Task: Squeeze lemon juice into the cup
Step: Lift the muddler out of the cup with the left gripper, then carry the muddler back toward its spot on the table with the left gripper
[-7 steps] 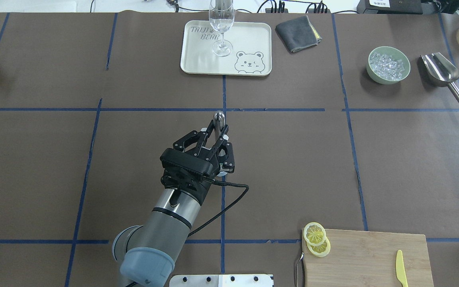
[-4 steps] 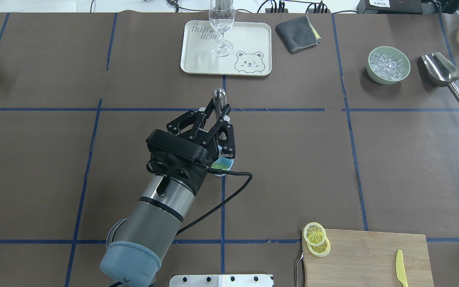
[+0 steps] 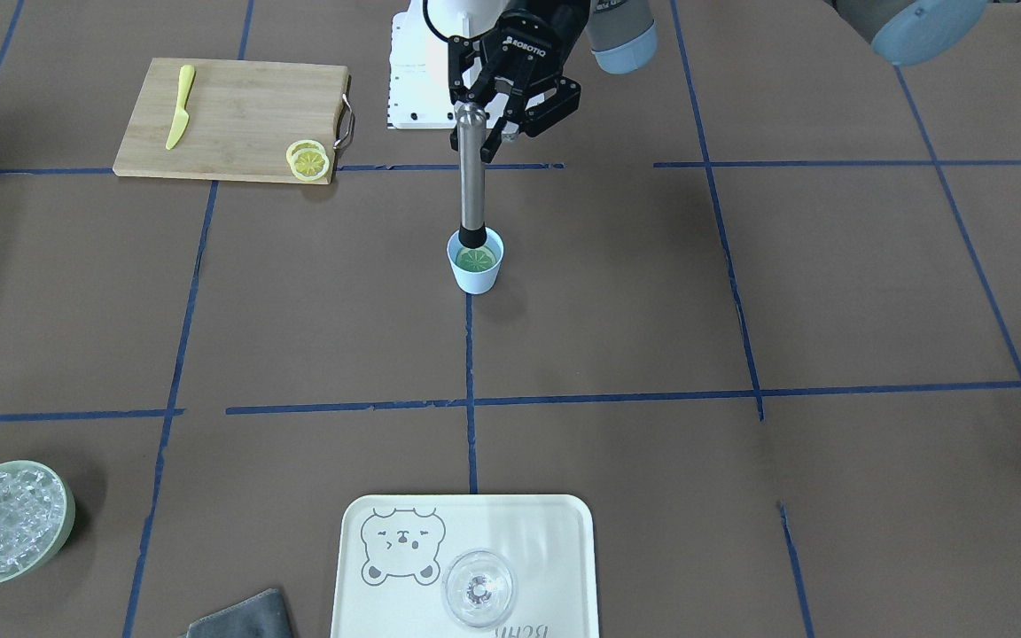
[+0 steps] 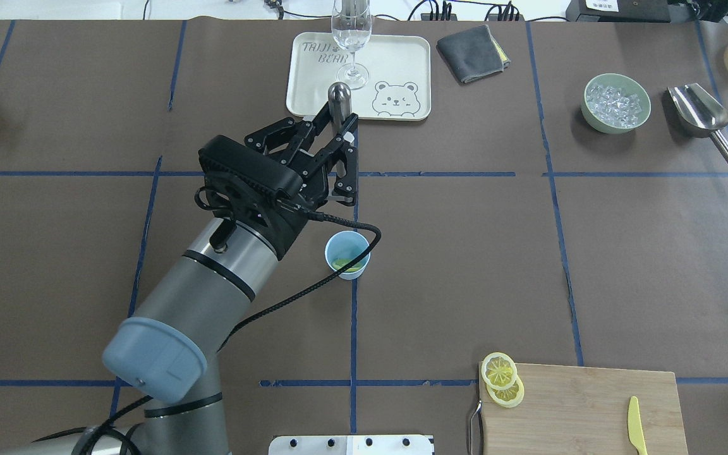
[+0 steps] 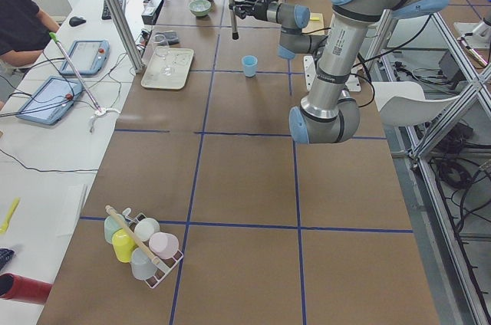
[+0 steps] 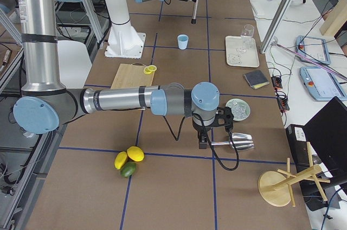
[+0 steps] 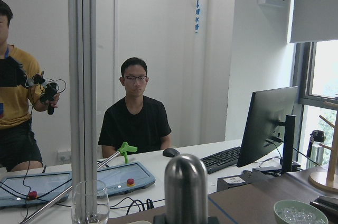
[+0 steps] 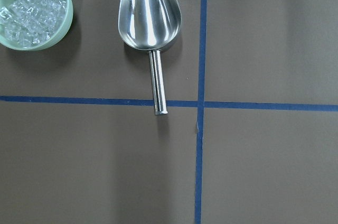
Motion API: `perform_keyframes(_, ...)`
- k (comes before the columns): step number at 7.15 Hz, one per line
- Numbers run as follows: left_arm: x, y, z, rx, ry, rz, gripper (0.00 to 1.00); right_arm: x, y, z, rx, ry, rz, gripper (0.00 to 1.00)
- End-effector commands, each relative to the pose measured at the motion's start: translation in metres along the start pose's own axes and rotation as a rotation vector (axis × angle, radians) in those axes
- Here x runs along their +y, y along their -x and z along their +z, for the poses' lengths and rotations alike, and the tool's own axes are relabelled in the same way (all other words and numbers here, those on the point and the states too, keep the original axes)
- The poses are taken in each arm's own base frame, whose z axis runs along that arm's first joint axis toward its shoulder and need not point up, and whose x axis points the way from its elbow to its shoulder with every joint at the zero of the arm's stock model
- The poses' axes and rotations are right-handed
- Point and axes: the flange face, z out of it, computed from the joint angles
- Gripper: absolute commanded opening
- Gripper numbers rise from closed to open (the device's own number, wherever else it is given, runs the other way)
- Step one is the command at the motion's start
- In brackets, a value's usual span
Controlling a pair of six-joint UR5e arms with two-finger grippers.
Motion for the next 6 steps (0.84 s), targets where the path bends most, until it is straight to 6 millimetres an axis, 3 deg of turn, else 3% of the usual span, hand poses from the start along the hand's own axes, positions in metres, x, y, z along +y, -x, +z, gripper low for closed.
perform_keyframes(1,-0.034,0.04,0.013,0.097,0.005,0.031,0.0,-0.003,0.003,-0.002,0.0,-0.005,-0.006,1.0)
perform_keyframes(2,-0.031,0.06,0.007,0.121,0.034,0.055,0.0,-0.003,0.003,-0.003,0.0,-0.006,-0.007,1.0)
perform_keyframes(4,-0.023,0.122,0.005,0.187,0.134,0.129,0.0,-0.002,0.003,-0.003,0.0,-0.005,-0.004,1.0)
perform_keyframes(6,-0.002,0.17,-0.035,0.162,0.218,0.167,0.0,-0.001,0.002,-0.002,0.0,-0.003,-0.002,1.0)
